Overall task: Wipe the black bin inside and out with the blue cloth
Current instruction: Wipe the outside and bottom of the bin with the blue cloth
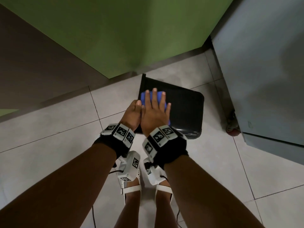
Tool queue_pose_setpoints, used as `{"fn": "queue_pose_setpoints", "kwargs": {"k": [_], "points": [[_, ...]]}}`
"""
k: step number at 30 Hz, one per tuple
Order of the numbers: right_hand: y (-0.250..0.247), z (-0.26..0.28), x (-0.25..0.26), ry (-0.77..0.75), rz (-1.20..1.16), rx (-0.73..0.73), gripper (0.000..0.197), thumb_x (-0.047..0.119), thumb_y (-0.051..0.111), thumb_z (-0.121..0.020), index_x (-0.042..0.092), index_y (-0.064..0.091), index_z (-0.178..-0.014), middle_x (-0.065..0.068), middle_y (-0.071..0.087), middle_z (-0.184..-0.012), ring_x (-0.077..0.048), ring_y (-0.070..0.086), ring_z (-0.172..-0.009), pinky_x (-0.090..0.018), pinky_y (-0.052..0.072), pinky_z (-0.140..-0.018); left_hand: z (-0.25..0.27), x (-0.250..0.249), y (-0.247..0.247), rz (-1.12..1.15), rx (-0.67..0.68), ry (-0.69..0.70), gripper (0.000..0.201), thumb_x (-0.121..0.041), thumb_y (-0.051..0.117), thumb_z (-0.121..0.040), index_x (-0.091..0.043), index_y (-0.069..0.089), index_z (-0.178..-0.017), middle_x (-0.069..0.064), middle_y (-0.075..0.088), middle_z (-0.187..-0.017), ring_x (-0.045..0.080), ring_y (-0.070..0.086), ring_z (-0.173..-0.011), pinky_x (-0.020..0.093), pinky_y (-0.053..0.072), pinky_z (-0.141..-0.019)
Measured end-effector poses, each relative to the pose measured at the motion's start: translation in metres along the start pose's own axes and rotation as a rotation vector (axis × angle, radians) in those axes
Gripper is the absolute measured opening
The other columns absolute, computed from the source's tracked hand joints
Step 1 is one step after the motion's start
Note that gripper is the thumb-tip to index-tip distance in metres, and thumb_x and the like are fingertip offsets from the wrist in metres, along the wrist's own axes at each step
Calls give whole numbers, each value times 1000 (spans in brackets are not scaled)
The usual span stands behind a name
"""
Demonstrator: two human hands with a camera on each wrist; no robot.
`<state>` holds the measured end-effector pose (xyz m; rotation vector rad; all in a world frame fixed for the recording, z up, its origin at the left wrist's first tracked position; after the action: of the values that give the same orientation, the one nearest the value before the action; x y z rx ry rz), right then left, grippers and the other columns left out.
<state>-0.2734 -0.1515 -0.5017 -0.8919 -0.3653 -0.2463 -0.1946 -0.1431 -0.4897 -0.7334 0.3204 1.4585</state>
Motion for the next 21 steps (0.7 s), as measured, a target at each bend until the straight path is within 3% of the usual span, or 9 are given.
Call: {"fn": "queue_pose_setpoints", "kwargs": {"k": [3,5,8,10,12,15,17,19,21], "points": [[-1,-10,-3,-98,36,32,51,38,14,-100,30,-6,-147,6,-14,-157,-20,-17,-144,-49,-5,-118,-3,15,-6,24,10,6,39,-41,27,-94,-17,54,-110,18,59,-121,32,57,-111,53,41,-103],[-4,-16,-23,-87,61,5,52,39,16,-100,31,-4,-147,6,-11,-158,-22,-14,-145,-50,-4,-116,-1,26,-9,16,-3,2,35,-42,27,-95,-21,53,-106,21,59,-119,30,57,-103,58,42,-98],[-18,-21,-62,42,72,-93,52,38,19,-100,31,0,-147,3,-5,-159,-24,-9,-146,-51,-1,-116,5,39,-11,2,-33,-60,34,-49,23,-94,-28,50,-100,18,57,-118,38,57,-104,55,48,-85],[-23,-20,-86,141,57,-102,52,38,18,-100,30,-1,-147,1,-6,-159,-25,-9,-146,-49,0,-116,7,46,-10,14,-31,-97,34,-49,22,-95,-30,49,-100,11,56,-110,33,55,-95,45,50,-73],[-24,-16,-105,288,-30,-108,52,39,17,-100,31,-3,-147,0,-8,-158,-26,-10,-145,-50,-1,-116,7,51,-10,23,-37,-76,35,-44,21,-98,-25,50,-102,9,55,-101,25,50,-89,38,51,-69],[-21,-9,-113,488,-133,-209,53,41,18,-99,31,0,-148,-2,-6,-159,-31,-5,-145,-54,7,-116,5,59,-14,40,-14,-124,40,-45,22,-97,-21,54,-104,8,58,-98,23,51,-78,26,40,-56],[-19,-8,-112,490,-128,-212,53,41,20,-99,31,1,-147,-2,-4,-159,-32,1,-145,-53,12,-116,4,62,-14,154,52,-288,49,-54,28,-93,-21,55,-117,8,62,-113,23,58,-87,33,47,-69],[-19,-9,-115,436,-112,-193,53,41,20,-99,31,1,-147,-2,-3,-159,-32,3,-145,-50,14,-117,-1,53,-13,254,143,-376,56,-62,37,-87,-21,56,-120,8,60,-124,27,58,-110,42,45,-95],[-19,-6,-120,399,-103,-182,53,41,20,-99,31,2,-147,-2,-2,-159,-31,2,-145,-48,13,-118,-9,28,-13,251,172,-330,53,-62,38,-87,-21,62,-109,6,62,-123,26,57,-114,39,45,-97]]}}
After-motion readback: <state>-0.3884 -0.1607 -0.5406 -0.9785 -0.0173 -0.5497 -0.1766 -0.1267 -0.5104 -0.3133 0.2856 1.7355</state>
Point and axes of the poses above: each hand's wrist, its own z-axis away from the middle knuckle, its own y-axis out of the palm, x = y × z, the point moved 4 cm from there along -z, towards the middle knuckle
